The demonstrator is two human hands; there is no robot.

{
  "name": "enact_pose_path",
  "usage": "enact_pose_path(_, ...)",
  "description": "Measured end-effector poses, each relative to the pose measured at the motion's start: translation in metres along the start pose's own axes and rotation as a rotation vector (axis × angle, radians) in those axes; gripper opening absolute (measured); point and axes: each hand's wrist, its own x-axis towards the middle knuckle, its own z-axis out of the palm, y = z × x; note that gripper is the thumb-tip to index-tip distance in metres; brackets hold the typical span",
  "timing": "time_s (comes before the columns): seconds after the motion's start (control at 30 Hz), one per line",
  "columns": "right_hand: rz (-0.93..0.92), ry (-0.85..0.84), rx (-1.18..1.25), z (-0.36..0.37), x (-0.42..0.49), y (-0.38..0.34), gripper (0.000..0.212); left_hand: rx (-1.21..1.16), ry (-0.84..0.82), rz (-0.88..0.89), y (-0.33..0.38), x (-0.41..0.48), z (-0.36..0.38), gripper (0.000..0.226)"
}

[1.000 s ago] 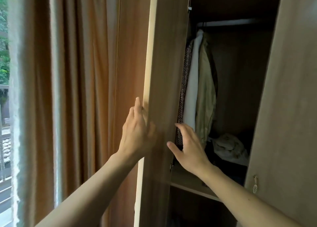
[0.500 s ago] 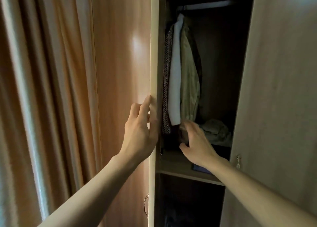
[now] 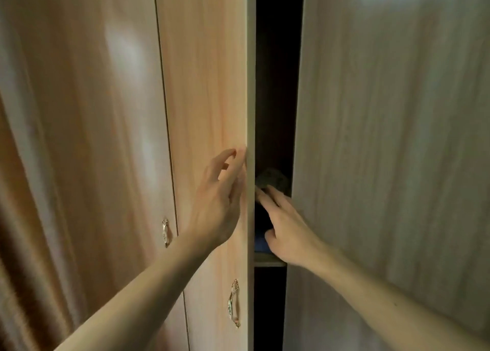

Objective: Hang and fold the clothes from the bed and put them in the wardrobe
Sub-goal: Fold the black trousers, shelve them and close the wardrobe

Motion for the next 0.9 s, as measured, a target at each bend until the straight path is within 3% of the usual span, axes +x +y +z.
enact_pose_path(0.13,0.089,-0.030,0.065,-0.010,0.003,0.024,0.088,0.060,-0.132,0.066,0.000,0.008,0.033,0.051)
enact_pose_path(0.37,0.164,-0.082,0.128,-0.019,0.023,0.070,0.090,0.170,-0.291,0.017,0.005,0.033,0.073,0.067)
enact_pose_path(0.6,0.116,-0.034,0.209,-0.016,0.038,0.102,0.075,0.294,-0.324,0.033,0.002,0.052,0.099,0.073)
enact_pose_path(0.9,0.130,-0.060,0.044,-0.013,0.061,0.143,0.091,0.466,-0.327,0.003,0.003,0.068,0.151,0.089)
